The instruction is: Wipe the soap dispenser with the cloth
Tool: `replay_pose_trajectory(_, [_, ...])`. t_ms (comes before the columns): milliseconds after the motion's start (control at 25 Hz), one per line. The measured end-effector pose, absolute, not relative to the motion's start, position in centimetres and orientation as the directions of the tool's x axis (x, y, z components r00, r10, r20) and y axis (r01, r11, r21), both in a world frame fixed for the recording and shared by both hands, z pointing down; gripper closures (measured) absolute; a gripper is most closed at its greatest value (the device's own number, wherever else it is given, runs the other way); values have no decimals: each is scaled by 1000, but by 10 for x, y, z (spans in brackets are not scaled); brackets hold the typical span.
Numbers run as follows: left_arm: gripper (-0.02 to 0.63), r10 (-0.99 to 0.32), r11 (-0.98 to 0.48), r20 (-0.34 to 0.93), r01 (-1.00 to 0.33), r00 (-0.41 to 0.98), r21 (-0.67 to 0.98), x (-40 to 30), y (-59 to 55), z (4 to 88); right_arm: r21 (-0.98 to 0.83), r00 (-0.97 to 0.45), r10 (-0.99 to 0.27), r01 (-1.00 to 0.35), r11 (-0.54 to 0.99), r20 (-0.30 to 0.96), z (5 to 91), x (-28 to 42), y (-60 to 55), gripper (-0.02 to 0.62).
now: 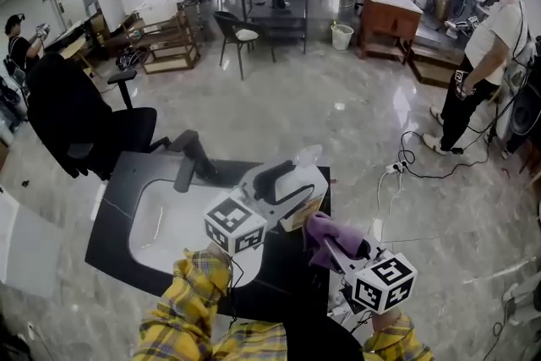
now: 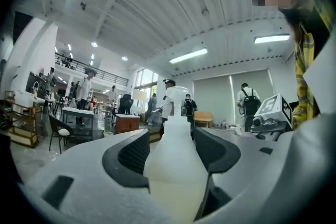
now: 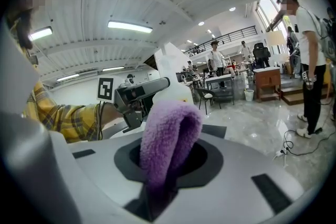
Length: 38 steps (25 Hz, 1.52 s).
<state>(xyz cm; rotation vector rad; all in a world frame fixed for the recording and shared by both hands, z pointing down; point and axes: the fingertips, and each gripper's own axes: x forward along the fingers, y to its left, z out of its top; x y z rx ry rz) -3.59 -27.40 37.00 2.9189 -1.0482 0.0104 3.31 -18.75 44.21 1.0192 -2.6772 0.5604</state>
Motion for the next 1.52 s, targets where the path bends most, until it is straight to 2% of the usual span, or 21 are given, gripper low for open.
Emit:
replay_pose_trajectory(600, [393, -456, -888, 53, -458, 888, 35, -37, -268, 371, -265, -724, -601, -686, 678, 337, 442, 38, -183, 520])
replay_pose_trajectory(1520, [414, -160, -985, 21, -161, 987, 69, -41, -277, 373, -259, -665, -643, -743, 617, 380, 457, 49, -185, 520])
